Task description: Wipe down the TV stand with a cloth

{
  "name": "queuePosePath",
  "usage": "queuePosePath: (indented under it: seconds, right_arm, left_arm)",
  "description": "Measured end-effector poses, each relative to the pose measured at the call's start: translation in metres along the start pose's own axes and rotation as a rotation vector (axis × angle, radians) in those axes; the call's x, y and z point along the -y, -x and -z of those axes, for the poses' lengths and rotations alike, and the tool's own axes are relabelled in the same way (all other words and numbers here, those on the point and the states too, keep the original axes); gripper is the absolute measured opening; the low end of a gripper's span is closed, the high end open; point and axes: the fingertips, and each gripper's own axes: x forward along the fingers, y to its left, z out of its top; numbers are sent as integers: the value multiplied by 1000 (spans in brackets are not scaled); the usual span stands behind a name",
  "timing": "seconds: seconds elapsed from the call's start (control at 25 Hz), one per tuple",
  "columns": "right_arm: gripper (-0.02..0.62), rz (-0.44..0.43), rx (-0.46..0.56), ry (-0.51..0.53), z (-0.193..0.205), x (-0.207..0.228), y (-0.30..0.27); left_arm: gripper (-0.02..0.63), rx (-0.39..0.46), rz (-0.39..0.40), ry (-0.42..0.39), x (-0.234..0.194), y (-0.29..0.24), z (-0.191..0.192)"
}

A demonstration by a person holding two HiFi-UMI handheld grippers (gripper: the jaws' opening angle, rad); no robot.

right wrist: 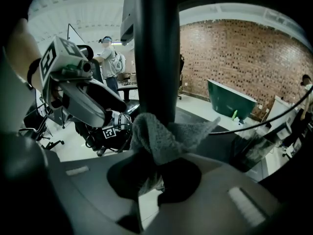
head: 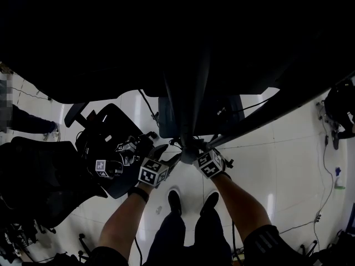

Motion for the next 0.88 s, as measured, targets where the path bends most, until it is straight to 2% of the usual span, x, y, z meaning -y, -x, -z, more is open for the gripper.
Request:
queuePosePath:
  seconds: [0.16,0.32,0.4,0.56,0.76,0.88]
  right_arm:
    - [31,43,108,-21,-28,6,50]
    - [31,75,223,-47,-69,0,132]
    - [31,119,303,-33,-101,10,178]
    - [31,203,465,27,-173,31,274]
    - [31,299,627,164,-257,36,409]
    - [31,366,697,214,-295,46,481]
  left_arm:
    - [307,66,31,-28,24,26,-26]
    - [307,157,64,-43,73,73,-64]
    - [307,227,103,-68,101,89,-103]
    - [307,376,159,-191,152,117,-187]
    - [307,518,245,-235,227,168,-271]
    - [307,597,264,-306,263,198,-317]
